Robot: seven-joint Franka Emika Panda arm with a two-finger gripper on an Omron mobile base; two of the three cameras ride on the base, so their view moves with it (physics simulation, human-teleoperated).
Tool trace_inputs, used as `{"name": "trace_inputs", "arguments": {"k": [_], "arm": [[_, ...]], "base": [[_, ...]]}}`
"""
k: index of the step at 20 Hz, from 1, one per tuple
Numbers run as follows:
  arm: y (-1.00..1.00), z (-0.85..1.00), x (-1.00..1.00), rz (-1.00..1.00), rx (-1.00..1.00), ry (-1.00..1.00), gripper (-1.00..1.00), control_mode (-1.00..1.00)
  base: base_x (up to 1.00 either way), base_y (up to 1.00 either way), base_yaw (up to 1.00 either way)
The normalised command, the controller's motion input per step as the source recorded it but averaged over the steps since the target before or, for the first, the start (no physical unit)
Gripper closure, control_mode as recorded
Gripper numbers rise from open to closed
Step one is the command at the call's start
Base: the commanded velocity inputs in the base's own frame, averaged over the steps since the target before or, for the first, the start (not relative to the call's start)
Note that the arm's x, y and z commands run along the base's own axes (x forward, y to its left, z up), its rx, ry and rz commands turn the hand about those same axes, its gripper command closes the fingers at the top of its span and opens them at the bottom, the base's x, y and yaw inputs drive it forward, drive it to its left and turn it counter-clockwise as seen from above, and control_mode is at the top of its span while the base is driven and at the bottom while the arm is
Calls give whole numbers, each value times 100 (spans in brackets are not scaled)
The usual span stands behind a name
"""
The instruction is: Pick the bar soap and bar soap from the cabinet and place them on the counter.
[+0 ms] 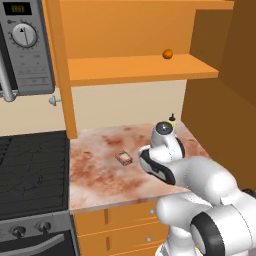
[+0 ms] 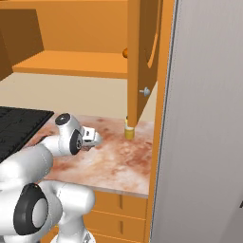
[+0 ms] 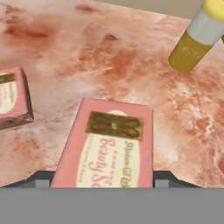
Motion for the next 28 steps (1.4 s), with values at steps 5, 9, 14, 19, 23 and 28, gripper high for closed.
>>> {"name": "trace_inputs", "arguments": {"k": [5,9,14,19,23,28], "arm": [[0,-25,29,0,4,3,100,-100],[0,-33,5,0,5,3,-100,-100],[0,-35,-3,0,5,1,-100,-100],[0,-26,0,0,6,0,-100,-100],[0,-27,1,0,5,0,-100,-100],[0,-19,1,0,3,0,-100,-100]], "base": [[0,0,0],[0,0,0],[0,0,0],[0,0,0],[0,0,0],[0,0,0]]}}
